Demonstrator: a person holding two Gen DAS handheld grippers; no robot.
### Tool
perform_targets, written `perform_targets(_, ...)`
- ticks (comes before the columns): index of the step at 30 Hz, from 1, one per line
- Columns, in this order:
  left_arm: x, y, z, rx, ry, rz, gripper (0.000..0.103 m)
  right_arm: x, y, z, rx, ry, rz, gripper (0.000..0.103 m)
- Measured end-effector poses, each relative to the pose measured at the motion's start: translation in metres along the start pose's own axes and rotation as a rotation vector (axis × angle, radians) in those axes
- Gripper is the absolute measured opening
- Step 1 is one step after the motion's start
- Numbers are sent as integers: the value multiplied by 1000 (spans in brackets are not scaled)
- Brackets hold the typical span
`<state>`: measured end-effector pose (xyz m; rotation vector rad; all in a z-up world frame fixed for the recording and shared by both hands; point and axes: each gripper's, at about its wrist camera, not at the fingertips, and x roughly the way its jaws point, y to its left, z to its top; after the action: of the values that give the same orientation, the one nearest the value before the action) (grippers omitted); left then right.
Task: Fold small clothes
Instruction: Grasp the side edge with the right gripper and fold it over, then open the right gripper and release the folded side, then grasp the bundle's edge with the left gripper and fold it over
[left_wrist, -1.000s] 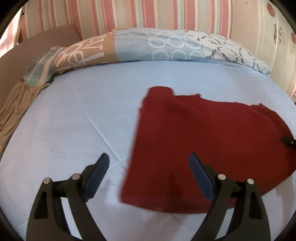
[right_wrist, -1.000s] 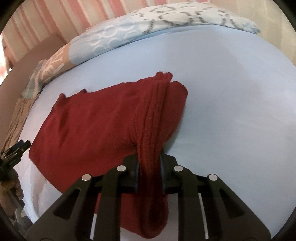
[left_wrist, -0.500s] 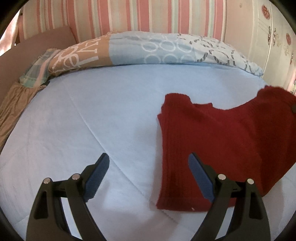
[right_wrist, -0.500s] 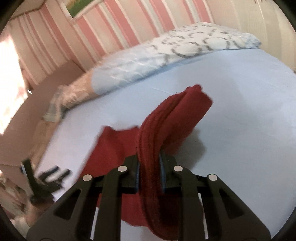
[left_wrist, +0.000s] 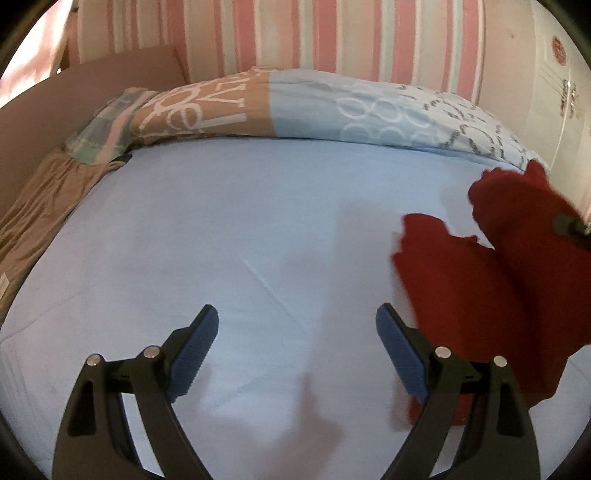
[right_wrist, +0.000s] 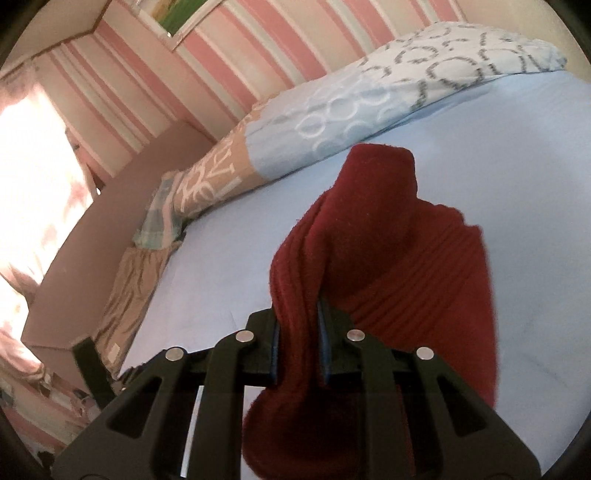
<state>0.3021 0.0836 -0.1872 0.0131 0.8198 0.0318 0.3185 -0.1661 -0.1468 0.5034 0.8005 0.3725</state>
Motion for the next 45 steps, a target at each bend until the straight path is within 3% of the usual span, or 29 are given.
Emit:
perform_targets(8,1,48,-11,-51,19,26,88,88,27,-48,-63,135,-110,17)
perform_targets(12,2,57,-14,-57,28,27,88,99,28,-56,-73,166,-112,26)
perform_targets(14,1,57,-15,-59,30,24,88,93,29,-54,-60,164,-68,40)
perform_targets(16,0,57,-13,-61,28,21,88,77,31,-46,-44,142,-16,60)
perform_targets(19,-2,53,-11,-64,27,10,88,40,31,-32,-38,66,62,72)
perform_targets(21,-6,46,-10,-59,23,0,88,15,27,-29,-84,17,16,76)
perform_targets(25,-8,28,-6,-66,30,-48,88,-1,5,-51,-237,33,-200,76)
perform_targets(29,-16,5,0,-72,25,-116,88,-6,-38,-78,-221,73,-317,75)
perform_targets(34,-30,-50,7,24,2,-209,88,-16,-62,-91,-160,67,-297,76)
perform_targets(39,-33,-102,-1,172,-13,-224,88,-29,-62,-85,-141,37,-274,76)
perform_targets(45,-10,-118,-13,210,62,-245,86,-42,-70,-77,-112,17,-261,76)
